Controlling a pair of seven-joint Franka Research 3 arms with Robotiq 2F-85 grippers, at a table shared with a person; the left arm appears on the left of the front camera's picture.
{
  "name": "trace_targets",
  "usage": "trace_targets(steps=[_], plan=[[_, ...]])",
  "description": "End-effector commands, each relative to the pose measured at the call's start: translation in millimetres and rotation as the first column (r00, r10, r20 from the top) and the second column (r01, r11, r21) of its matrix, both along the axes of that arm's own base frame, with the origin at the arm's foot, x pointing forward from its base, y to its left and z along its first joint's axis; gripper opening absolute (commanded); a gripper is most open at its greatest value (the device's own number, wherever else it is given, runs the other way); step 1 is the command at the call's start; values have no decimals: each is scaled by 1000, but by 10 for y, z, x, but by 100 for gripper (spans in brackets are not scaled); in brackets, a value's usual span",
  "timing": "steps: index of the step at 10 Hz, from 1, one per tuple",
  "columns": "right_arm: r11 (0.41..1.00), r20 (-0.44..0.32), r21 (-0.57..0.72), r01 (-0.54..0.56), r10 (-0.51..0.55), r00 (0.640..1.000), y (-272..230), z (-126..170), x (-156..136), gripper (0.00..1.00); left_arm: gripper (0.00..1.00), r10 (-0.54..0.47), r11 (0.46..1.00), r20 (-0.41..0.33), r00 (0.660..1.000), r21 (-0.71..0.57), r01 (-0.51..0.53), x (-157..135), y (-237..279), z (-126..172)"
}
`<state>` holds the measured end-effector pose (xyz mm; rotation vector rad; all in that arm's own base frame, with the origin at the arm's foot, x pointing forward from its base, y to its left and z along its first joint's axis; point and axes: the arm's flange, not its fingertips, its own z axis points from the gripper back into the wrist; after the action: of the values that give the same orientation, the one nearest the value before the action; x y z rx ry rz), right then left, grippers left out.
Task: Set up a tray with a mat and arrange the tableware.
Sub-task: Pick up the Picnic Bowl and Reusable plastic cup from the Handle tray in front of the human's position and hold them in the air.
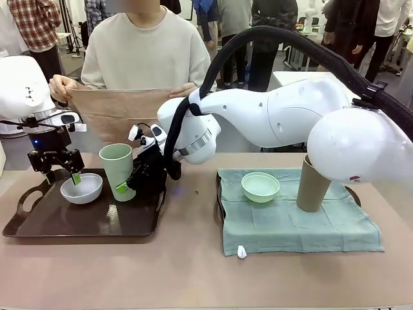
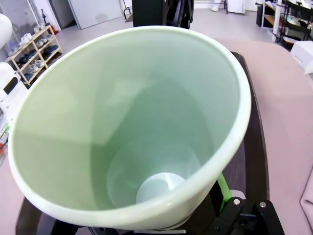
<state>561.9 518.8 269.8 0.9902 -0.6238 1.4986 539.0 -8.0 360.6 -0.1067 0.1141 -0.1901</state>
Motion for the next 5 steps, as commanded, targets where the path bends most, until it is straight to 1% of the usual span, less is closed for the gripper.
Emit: trace_targets(steps=[1,2,3,4,5], plan=[[1000,25,26,-15,15,1000,100,-5,80,100,88,16,1000,4,1000,27,-16,47,-42,-104],[999,31,34,-22,21,999,94,-5,78,100,88,20,999,1,1000,27,-20,45,-58,-121],[998,38,47,-33,31,999,88,-3,93,51,82,19,999,2,1000,38,-19,55,-67,-142],[998,43,50,-45,42,998,80,-5,86,41,33,19,999,-1,1000,49,-19,48,-81,-144],[997,51,54,-52,49,997,82,-3,85,0,27,23,999,-3,1000,46,-23,47,-90,-144]])
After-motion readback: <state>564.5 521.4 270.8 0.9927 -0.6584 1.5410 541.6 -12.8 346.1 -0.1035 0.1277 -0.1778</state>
